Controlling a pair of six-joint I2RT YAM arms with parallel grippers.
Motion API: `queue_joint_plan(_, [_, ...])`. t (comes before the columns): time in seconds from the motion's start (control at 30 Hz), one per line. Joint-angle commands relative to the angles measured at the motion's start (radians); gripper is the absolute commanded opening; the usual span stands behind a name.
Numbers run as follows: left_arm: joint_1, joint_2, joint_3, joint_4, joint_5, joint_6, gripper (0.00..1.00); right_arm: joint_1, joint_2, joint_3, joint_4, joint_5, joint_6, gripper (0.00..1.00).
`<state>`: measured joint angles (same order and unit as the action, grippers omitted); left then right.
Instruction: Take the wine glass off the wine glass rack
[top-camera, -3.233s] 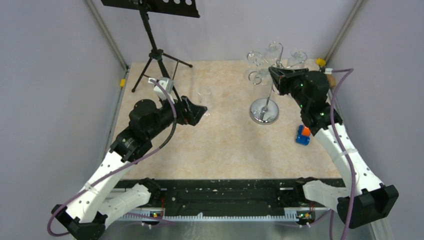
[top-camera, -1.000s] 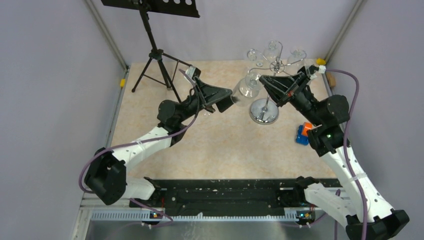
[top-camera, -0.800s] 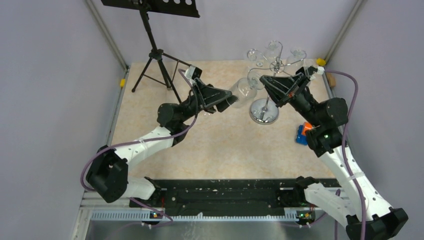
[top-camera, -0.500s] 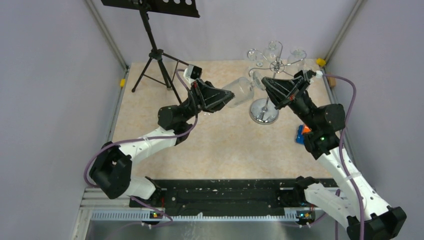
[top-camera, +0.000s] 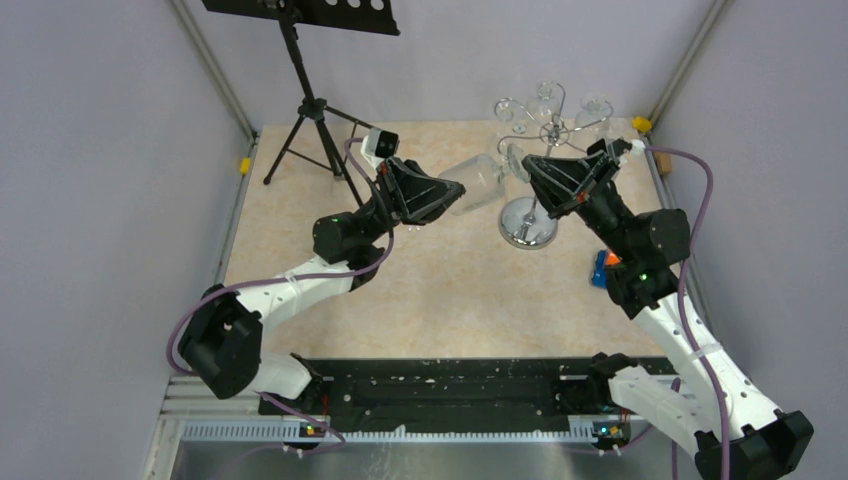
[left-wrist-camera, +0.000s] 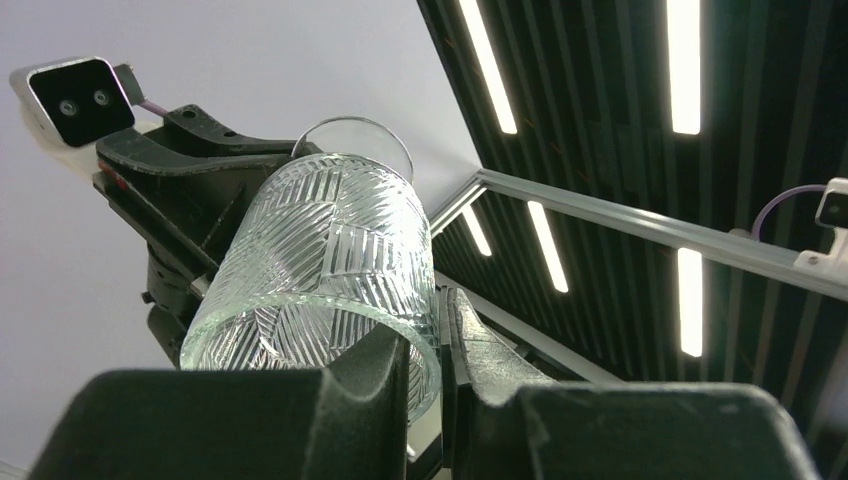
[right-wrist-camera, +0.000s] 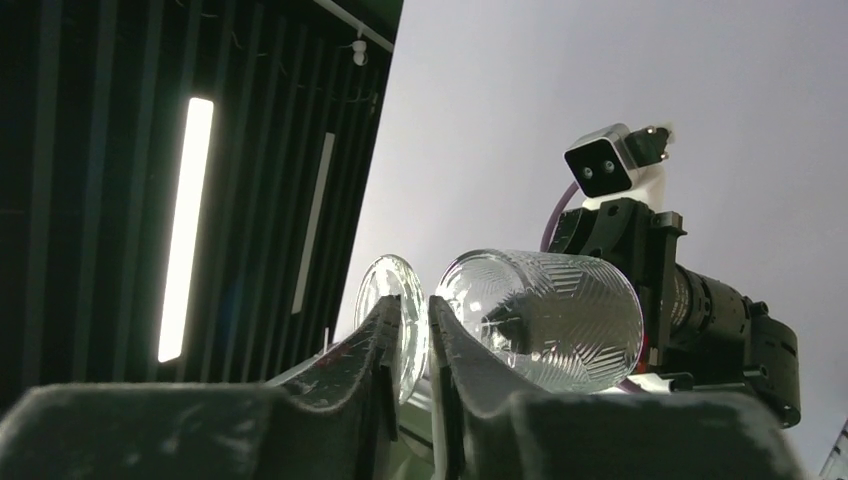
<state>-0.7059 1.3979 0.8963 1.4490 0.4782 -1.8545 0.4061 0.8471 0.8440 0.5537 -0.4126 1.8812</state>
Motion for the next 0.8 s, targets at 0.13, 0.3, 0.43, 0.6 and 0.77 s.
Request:
queue_joint_plan(0.13, [0.006,-0.115,0.010,-0.036,0.014,0.172,0.00,0.007,0.001,0.029,-0.028,0.022,-0.132,0.54])
queue_joint_plan(0.3, [0.060,-0.194,-0.010,-0.196,0.024,0.296,0.00,0.007,-0.014,0.037,-0.173,0.050,-0.234,0.66])
queue_joint_plan(0.43, [0.127,-0.297,-0.012,-0.428,0.036,0.455,0.00,0.007,-0.029,0.040,-0.295,0.059,-0.307,0.66])
queue_joint_plan(0.6, [0.171,-0.437,0.068,-1.020,-0.019,0.837,0.00,0.004,-0.018,0.049,-0.351,0.023,-0.413,0.66])
queue_joint_plan(0.77, [0.177,-0.481,0.185,-1.557,-0.128,1.174,0.00,0.003,0.013,0.151,-0.470,-0.037,-0.626,0.65])
